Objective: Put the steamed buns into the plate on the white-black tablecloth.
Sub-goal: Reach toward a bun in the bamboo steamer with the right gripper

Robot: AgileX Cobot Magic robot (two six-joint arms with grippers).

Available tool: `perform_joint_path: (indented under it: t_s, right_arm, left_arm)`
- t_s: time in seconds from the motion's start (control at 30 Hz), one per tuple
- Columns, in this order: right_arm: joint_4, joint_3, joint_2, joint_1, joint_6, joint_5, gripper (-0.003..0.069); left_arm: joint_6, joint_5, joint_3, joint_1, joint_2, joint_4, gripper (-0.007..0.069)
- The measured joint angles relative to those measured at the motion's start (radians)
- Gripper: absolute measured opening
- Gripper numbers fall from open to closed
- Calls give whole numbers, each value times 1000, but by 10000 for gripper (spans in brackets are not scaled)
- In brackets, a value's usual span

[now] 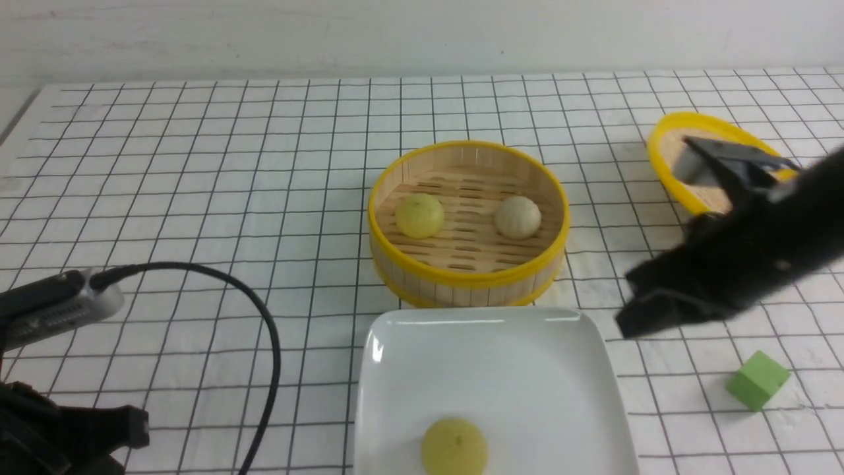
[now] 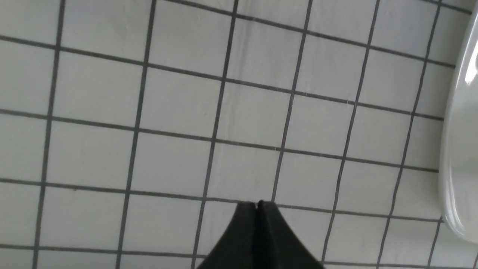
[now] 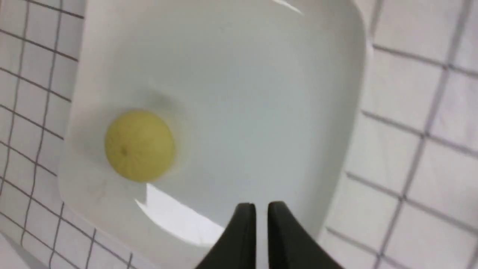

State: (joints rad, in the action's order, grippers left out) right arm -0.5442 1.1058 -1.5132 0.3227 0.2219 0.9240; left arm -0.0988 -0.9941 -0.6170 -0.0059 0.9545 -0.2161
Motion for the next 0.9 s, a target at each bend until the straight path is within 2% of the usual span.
perform_joint_path:
  t_s: [0.1, 0.13, 0.2, 0.37, 0.4, 0.5, 0.57, 0.6, 0.7, 0.8, 0.87, 0.9]
  right_arm:
    - [119, 256, -204, 66, -62, 0, 158]
    - [127, 284, -223, 69, -74, 0, 162]
    - [218, 426, -323, 88, -132, -1, 210]
    - [384, 734, -557, 104, -251, 50, 350]
    - [429, 839, -643, 104, -286, 94, 404]
    - [475, 995, -770, 104, -303, 183, 468]
    - [479, 1099, -845, 103, -303, 256, 468]
    - [479, 1145, -887, 103, -302, 279, 442]
    - [479, 1232, -929, 104, -294, 309, 290]
    - [475, 1247, -910, 104, -278, 318, 81]
    - [462, 1242, -876, 104, -276, 319, 25]
    - [459, 1233, -859, 104, -276, 319, 22]
  left_arm:
    - [10, 12, 0, 0, 14, 0, 17]
    - [10, 13, -1, 0, 14, 0, 17]
    - [19, 18, -1, 0, 15, -1, 22]
    - [22, 22, -2, 0, 15, -4, 37]
    - [22, 22, -2, 0, 15, -4, 43]
    - [22, 22, -2, 0, 15, -4, 54]
    - [22, 26, -2, 0, 15, -4, 55]
    - [22, 28, -2, 0, 15, -4, 55]
    - [22, 39, -2, 0, 15, -4, 55]
    - [22, 55, -2, 0, 15, -4, 55]
    - [22, 57, -2, 0, 15, -6, 60]
    - [22, 57, -2, 0, 15, -6, 62]
